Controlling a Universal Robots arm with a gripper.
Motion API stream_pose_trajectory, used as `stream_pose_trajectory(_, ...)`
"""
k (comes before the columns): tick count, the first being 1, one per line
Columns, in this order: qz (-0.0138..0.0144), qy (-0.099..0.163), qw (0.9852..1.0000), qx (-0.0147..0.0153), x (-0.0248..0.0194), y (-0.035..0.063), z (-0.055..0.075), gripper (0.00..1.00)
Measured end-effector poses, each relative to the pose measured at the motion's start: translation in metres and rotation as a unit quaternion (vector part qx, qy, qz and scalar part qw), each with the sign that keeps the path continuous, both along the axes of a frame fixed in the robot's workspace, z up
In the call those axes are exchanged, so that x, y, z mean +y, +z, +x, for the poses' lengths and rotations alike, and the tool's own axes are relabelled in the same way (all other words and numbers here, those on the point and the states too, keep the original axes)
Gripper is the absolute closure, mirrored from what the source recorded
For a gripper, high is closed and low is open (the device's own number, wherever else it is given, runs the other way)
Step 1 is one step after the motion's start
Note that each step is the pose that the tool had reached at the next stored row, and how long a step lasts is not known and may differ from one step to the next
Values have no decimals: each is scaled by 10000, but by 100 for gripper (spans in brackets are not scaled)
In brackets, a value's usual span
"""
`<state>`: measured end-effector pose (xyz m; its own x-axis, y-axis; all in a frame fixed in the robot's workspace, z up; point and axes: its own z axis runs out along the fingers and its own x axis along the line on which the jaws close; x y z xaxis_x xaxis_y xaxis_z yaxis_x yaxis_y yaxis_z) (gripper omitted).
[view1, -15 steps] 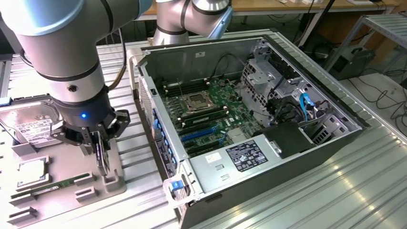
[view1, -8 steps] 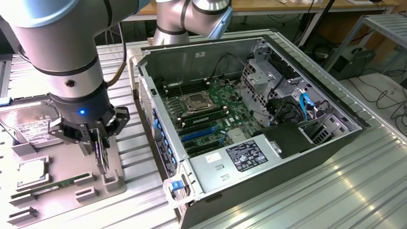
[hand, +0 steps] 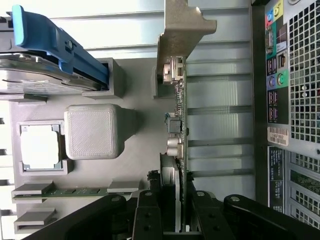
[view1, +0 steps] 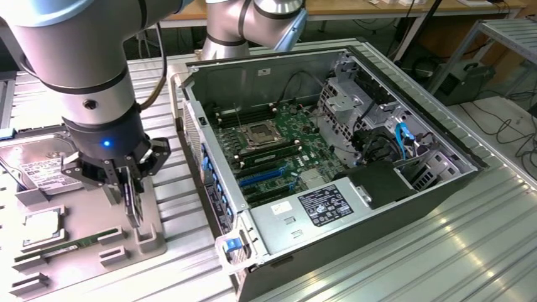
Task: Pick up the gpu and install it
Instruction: 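Pick up the gpu and move the gpu toward the slot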
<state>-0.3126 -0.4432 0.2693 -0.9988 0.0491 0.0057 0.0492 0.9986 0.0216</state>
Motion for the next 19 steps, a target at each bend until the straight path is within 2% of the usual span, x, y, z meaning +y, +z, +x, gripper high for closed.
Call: stream_pose_trajectory(19,1,0,10000,0,0,168,3,72)
